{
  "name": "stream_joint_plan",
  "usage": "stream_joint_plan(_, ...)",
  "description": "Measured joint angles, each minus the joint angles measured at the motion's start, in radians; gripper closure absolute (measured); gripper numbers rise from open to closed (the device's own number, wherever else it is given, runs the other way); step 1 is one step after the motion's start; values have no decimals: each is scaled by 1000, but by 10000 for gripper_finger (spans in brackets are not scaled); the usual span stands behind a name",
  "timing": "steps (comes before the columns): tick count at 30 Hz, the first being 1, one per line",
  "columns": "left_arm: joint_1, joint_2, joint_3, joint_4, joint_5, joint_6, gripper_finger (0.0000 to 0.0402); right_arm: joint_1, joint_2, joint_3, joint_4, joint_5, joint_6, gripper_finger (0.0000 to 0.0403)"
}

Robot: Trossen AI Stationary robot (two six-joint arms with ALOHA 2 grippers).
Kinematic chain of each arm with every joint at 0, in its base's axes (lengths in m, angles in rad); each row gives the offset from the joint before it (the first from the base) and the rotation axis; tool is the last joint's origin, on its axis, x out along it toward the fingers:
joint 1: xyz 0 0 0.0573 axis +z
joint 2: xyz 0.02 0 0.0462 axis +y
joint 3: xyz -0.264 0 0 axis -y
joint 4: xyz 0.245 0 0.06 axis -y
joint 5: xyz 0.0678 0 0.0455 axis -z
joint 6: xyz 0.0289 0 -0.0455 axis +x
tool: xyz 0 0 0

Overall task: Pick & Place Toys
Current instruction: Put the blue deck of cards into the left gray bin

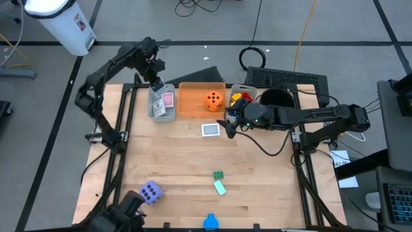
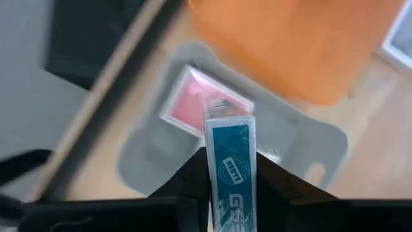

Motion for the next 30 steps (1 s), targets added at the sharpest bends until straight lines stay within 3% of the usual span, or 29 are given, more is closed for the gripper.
stream_joint_plan(6, -23, 60, 0, -77, 109, 15, 332, -33, -4, -1, -95, -97, -45, 55)
stream_joint_plan(13, -92, 110, 0, -104, 56, 28, 306, -90, -3, -1, -126, -211, -96, 55)
stream_joint_plan(22, -127, 169, -1, -111, 45, 12, 331, -116, -3, -1, -134, -215, -100, 55)
stream_joint_plan(25, -125, 171, -1, -105, 28, -5, 314, -115, -3, -1, -134, -226, -104, 55)
stream_joint_plan(30, -125, 170, -1, -99, -20, -19, 250, -115, -3, -1, -135, -237, -104, 55)
